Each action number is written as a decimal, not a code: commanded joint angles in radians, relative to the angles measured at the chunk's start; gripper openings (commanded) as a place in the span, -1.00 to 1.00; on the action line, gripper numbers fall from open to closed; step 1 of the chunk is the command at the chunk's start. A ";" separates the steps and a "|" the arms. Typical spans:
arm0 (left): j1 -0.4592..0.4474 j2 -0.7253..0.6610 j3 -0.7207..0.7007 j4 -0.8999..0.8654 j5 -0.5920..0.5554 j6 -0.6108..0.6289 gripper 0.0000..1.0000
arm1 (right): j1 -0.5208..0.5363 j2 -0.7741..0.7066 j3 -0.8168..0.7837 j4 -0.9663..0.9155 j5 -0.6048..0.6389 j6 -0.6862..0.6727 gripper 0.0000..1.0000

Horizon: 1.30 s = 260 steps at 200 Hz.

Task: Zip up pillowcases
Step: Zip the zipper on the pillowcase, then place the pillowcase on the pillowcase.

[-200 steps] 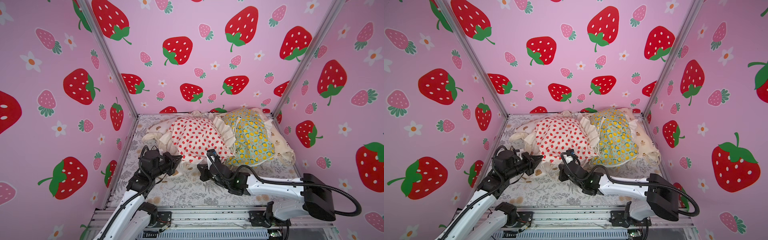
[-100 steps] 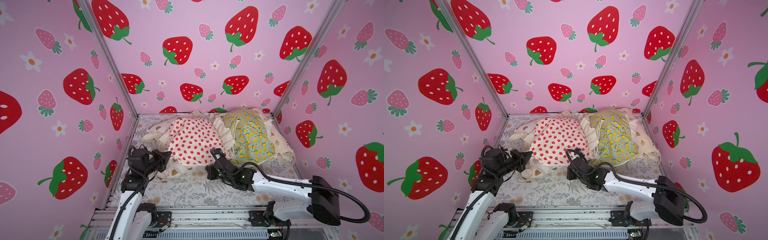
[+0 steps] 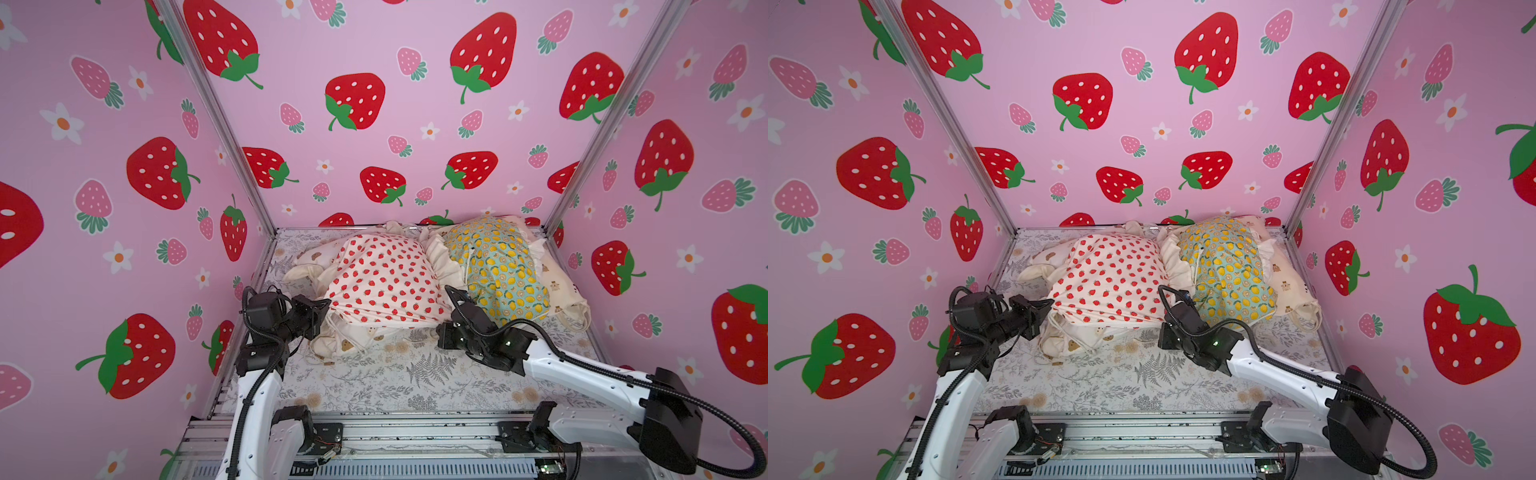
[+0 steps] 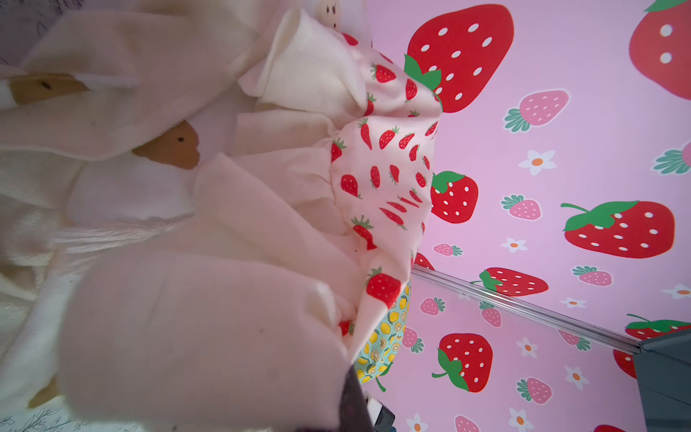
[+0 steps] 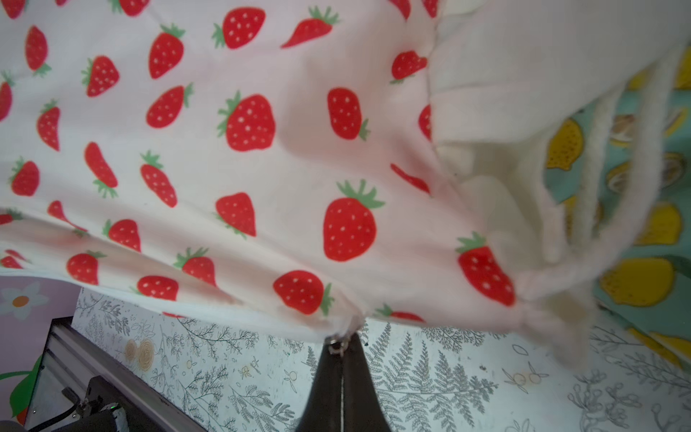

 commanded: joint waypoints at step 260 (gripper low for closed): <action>-0.067 -0.010 0.201 -0.244 -0.875 0.673 0.99 | -0.794 -0.051 0.507 -0.458 0.203 -0.470 0.99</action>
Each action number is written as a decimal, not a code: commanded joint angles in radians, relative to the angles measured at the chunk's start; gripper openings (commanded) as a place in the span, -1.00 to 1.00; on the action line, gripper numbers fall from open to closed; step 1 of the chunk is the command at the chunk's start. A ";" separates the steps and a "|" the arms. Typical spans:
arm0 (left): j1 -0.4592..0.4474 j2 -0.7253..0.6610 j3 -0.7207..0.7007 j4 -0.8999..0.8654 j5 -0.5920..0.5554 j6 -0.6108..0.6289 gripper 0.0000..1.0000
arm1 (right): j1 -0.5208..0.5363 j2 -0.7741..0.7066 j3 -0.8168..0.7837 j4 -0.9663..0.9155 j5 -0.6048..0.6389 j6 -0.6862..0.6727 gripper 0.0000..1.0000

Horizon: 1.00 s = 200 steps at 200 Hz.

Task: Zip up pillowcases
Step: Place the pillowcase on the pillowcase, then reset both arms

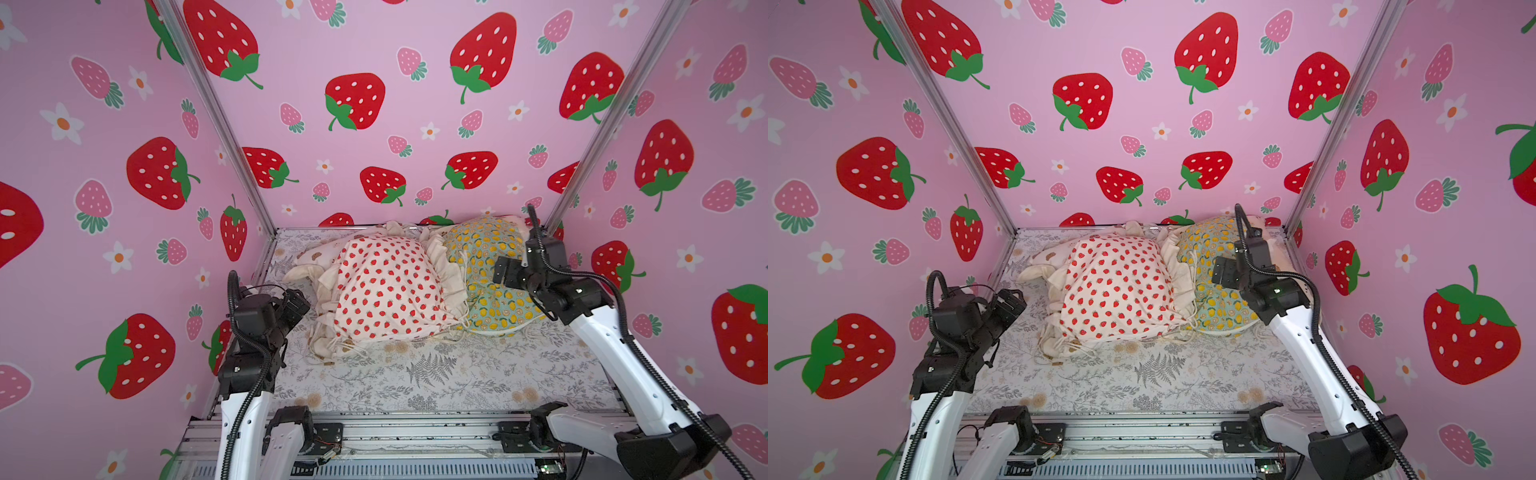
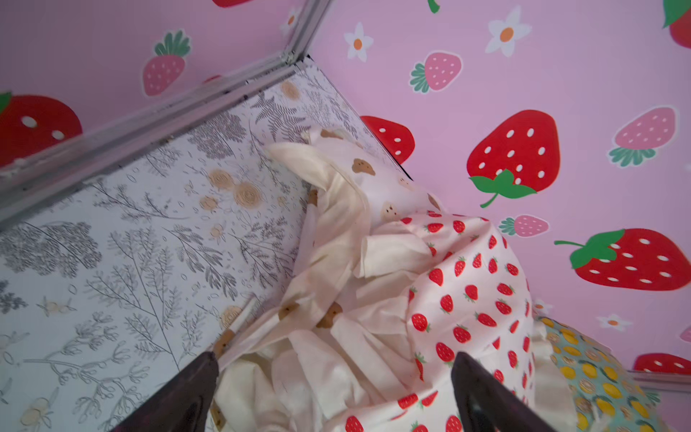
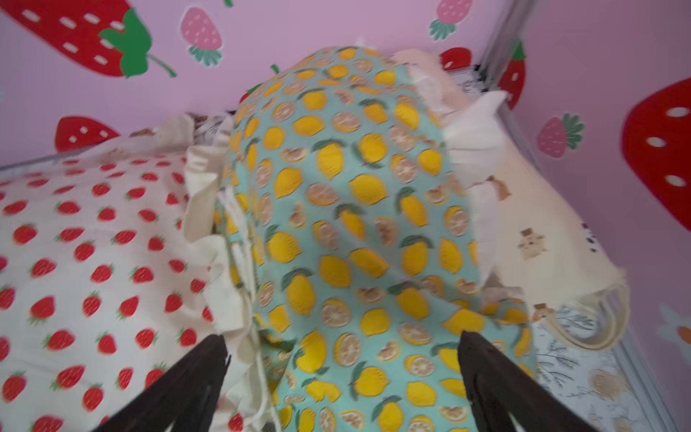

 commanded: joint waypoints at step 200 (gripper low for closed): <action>-0.181 0.777 -0.490 1.489 -0.193 0.673 0.99 | -0.326 0.403 -0.865 1.556 -0.176 -0.453 0.99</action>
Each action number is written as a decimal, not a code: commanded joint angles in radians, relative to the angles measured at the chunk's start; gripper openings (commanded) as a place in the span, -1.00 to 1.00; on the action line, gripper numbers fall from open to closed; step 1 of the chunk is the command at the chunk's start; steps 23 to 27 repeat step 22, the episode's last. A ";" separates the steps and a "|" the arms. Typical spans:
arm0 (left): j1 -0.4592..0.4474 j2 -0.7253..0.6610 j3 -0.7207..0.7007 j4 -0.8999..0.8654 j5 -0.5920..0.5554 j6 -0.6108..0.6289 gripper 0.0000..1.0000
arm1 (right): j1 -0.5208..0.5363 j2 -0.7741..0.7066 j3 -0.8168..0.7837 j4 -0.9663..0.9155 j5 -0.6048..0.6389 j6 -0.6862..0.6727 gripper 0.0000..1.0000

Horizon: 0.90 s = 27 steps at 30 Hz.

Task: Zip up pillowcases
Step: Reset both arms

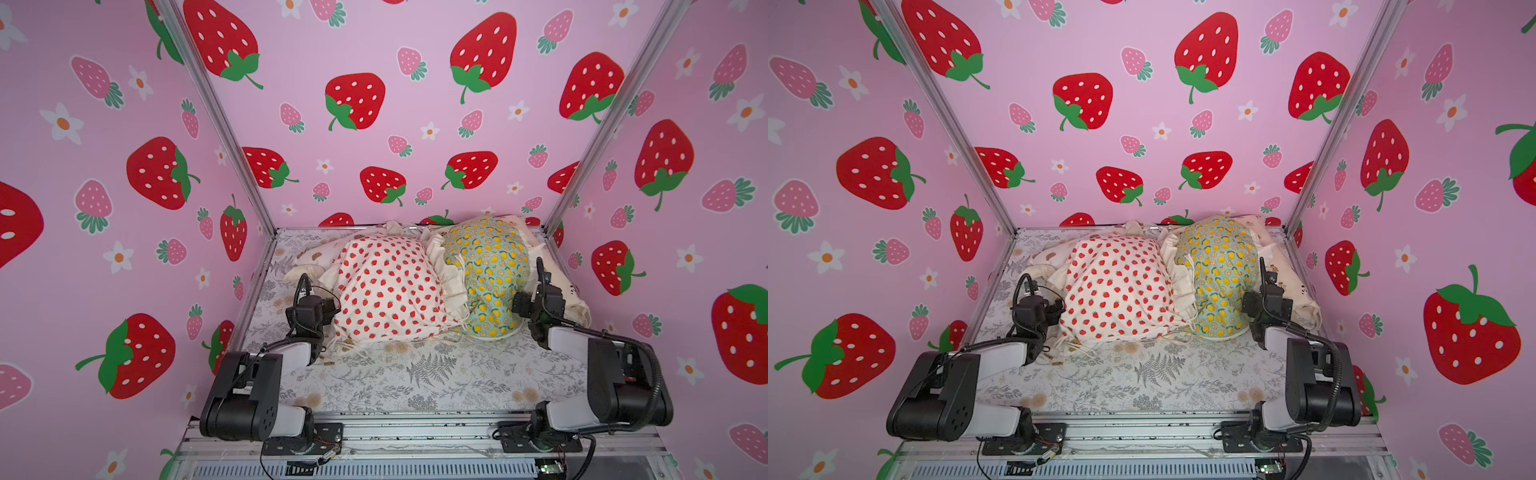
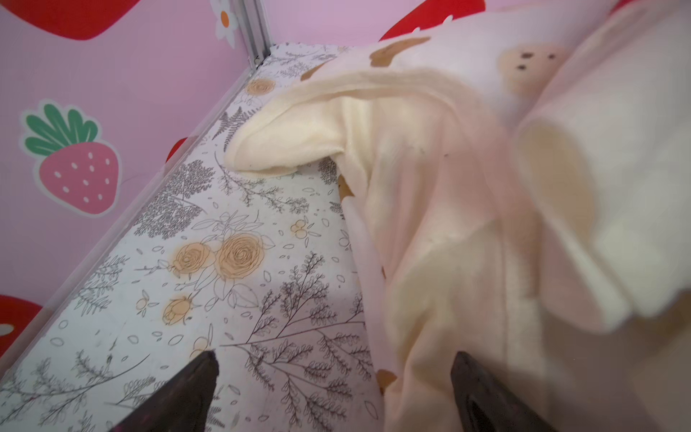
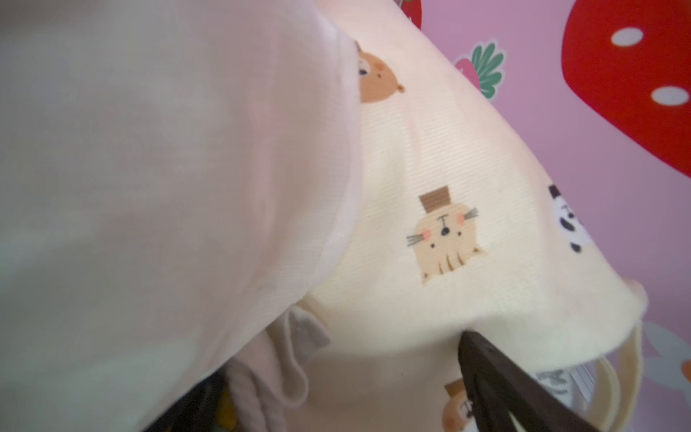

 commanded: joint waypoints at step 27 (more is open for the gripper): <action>0.036 0.109 0.032 0.168 0.047 0.014 0.99 | 0.016 0.088 -0.043 0.244 -0.078 -0.095 0.99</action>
